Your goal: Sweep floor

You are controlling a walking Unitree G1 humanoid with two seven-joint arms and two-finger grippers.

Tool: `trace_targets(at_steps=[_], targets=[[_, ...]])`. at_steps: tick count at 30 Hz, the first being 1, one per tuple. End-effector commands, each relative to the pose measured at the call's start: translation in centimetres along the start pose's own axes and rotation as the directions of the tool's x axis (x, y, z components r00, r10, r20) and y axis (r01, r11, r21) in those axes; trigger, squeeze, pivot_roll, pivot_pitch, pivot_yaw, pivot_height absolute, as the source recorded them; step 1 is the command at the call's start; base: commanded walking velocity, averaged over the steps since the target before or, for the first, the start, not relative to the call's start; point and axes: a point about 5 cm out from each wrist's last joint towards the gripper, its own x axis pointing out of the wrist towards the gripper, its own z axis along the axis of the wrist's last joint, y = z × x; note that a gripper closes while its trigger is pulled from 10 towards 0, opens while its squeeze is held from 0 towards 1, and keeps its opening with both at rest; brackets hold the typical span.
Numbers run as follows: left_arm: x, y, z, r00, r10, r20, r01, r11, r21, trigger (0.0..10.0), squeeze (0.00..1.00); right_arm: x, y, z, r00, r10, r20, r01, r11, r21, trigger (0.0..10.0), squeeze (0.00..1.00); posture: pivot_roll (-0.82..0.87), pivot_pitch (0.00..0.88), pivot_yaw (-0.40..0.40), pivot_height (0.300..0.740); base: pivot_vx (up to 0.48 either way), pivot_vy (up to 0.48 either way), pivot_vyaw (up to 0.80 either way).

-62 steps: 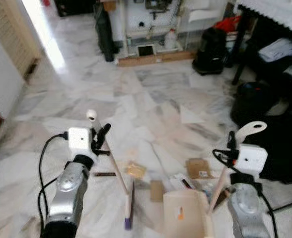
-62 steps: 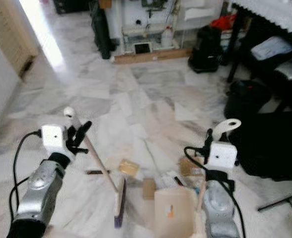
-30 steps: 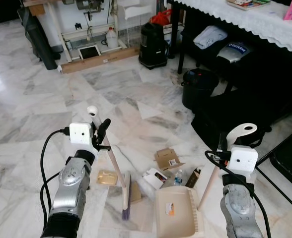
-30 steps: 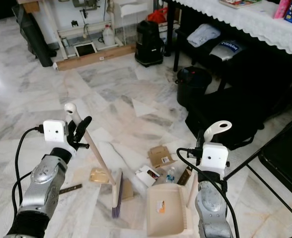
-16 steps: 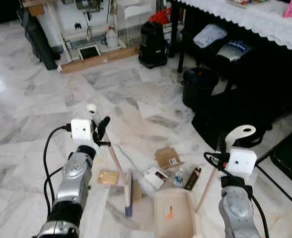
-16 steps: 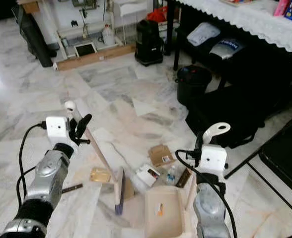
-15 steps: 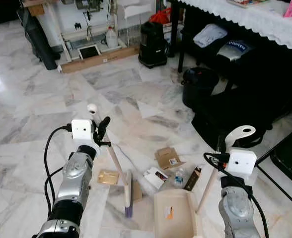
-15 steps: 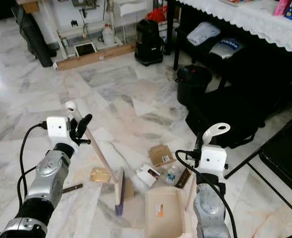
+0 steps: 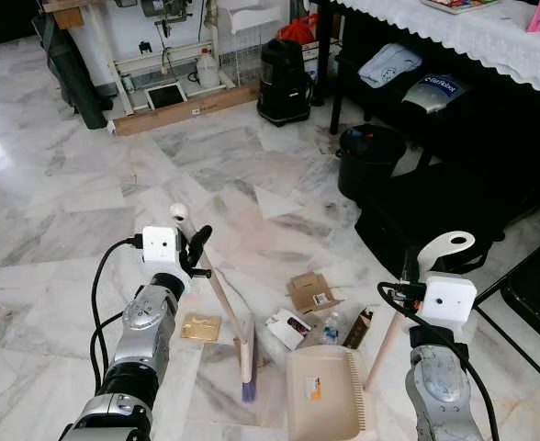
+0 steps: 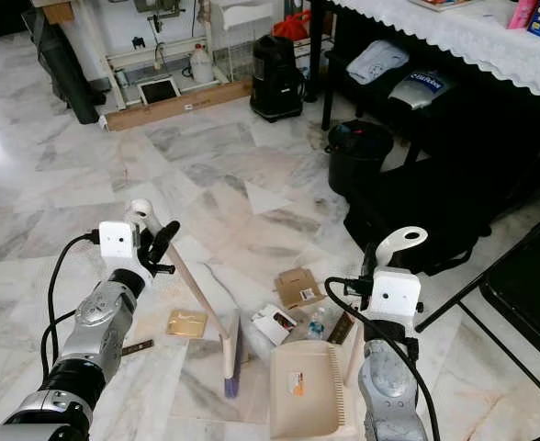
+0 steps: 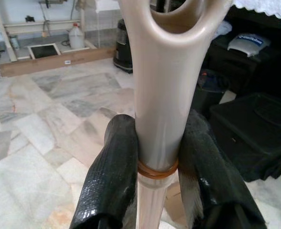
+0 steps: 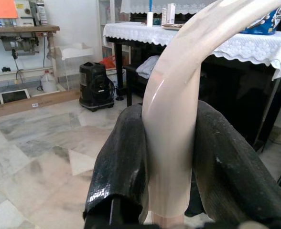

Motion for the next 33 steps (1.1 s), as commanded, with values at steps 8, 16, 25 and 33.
trace_targets(at_steps=[8, 16, 25, 33], targets=[[0.3, 1.2, 1.0, 0.998, 0.035, 0.052, -0.036, 0.999, 0.013, 10.0, 0.00, 0.2, 0.4, 0.9, 0.999, 0.002, 0.041, -0.003, 1.000, 0.013, 10.0, 0.00, -0.05, 0.096, 0.071, 0.740, 0.000, 0.000, 0.00], [0.7, 0.8, 1.6, 0.994, 0.049, 0.096, -0.051, 0.999, 0.013, 10.0, 0.00, 0.2, 0.4, 0.9, 0.999, -0.001, 0.041, 0.000, 1.000, 0.015, 10.0, 0.00, -0.06, 0.096, 0.075, 0.740, 0.000, 0.000, 0.00], [0.6, 0.7, 0.3, 0.999, 0.028, 0.028, -0.028, 1.000, 0.007, 10.0, 0.00, 0.1, 0.5, 0.9, 0.999, 0.001, 0.039, -0.002, 1.000, 0.015, 10.0, 0.00, -0.06, 0.095, 0.075, 0.740, 0.000, 0.000, 0.00], [0.6, 0.8, 0.0, 1.000, 0.004, -0.022, -0.003, 0.999, 0.049, 10.0, 0.00, 0.2, 0.6, 0.8, 0.999, 0.004, 0.036, -0.004, 1.000, 0.014, 10.0, 0.00, -0.06, 0.093, 0.075, 0.740, 0.000, 0.000, 0.00]])
